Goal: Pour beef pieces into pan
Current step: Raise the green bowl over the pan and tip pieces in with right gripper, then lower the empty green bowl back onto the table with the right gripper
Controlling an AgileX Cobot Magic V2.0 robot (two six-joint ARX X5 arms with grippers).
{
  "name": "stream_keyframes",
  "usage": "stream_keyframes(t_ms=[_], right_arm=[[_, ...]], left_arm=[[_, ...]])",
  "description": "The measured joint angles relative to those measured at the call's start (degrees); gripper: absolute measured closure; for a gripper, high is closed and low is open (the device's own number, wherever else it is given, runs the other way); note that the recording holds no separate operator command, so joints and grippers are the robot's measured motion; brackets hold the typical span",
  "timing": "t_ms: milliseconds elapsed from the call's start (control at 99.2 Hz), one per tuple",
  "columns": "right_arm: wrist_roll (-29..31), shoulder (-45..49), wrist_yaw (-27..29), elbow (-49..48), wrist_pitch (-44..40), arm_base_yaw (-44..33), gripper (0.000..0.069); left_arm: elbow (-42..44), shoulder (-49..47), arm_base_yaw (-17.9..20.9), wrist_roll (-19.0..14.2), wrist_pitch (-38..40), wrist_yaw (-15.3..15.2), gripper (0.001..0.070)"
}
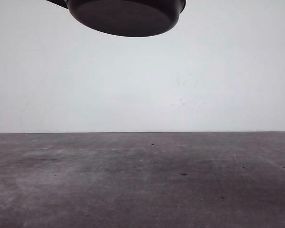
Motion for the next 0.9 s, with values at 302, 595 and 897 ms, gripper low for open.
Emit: stream_keyframes(t_ms=[302, 595, 897], right_arm=[[6.73, -0.13, 4.59, 0.00, -2.43, -0.85, 0.0678], [57.99, -4.66, -6.75, 0.98, -50.42, -24.57, 0.0678], [91.36, 6.56, -44.06, -12.28, -67.71, -52.37, 0.0678]], left_arm=[[0.11, 0.13, 0.00, 1.09, 0.04, -1.55, 0.0605], [0.22, 0.13, 0.00, 4.07, 0.07, -2.01, 0.0606], [0.26, 0.59, 0.00, 4.17, 1.68, -2.01, 0.0608]])
